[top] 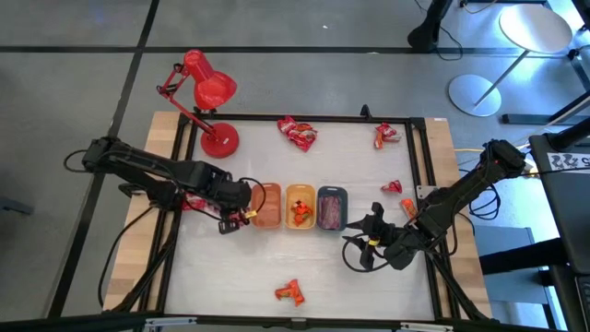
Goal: Sort candy
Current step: Put the red candy into the orange bin
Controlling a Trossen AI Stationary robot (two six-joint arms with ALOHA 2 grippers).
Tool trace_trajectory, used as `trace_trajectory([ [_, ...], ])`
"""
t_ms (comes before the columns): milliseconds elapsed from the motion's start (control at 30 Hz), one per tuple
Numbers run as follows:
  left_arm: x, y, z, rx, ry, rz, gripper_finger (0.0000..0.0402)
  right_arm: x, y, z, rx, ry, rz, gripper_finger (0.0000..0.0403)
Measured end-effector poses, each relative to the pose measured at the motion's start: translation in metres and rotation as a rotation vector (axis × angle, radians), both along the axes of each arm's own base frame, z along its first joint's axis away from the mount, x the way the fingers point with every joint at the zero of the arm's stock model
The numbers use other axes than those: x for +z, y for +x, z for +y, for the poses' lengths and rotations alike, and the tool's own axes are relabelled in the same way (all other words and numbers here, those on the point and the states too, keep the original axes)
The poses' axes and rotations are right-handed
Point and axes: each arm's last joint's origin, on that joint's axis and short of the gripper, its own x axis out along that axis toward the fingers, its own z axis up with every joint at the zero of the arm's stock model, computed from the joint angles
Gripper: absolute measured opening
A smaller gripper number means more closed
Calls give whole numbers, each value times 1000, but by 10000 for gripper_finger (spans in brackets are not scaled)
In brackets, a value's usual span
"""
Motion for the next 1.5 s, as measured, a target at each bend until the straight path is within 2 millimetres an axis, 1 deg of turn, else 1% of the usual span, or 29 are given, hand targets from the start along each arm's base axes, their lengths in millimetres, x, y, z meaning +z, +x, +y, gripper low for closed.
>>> trace_trajectory([
  [67, 0, 0, 1, 18, 14, -4, 2, 0, 0, 0, 0, 0, 0, 165],
  [133, -1, 2, 5, 53, 87, -13, 10, 0, 0, 0, 0, 0, 0, 165],
  [167, -2, 2, 7, 63, 118, -20, 16, 0, 0, 0, 0, 0, 0, 166],
  [267, -9, 4, 11, 47, 132, -30, 37, 0, 0, 0, 0, 0, 0, 165],
  [367, -23, 0, 17, 65, 105, 12, 65, 0, 0, 0, 0, 2, -1, 165],
  [500, -42, -7, 24, 93, 56, 79, 115, -4, 2, 2, 0, -2, 11, 165],
  [667, -65, -9, 24, 83, 27, 52, 177, -12, 5, 5, 10, -16, 45, 165],
  [800, -87, -15, 25, 76, -27, 53, 205, -17, 7, 7, 11, -22, 61, 166],
  [933, -100, -21, 26, 115, -52, 58, 211, -20, 8, 8, 10, -13, 73, 165],
  [1167, -115, -23, 26, 120, -61, -2, 206, -20, 8, 8, 10, -11, 70, 166],
  [1300, -120, -27, 27, 142, -65, 18, 204, -20, 8, 8, 10, -11, 70, 165],
  [1400, -120, -29, 27, 144, -66, 34, 185, -20, 8, 8, 10, -11, 69, 165],
  [1500, -120, -29, 26, 140, -91, 39, 145, -20, 8, 8, 10, -11, 69, 165],
])
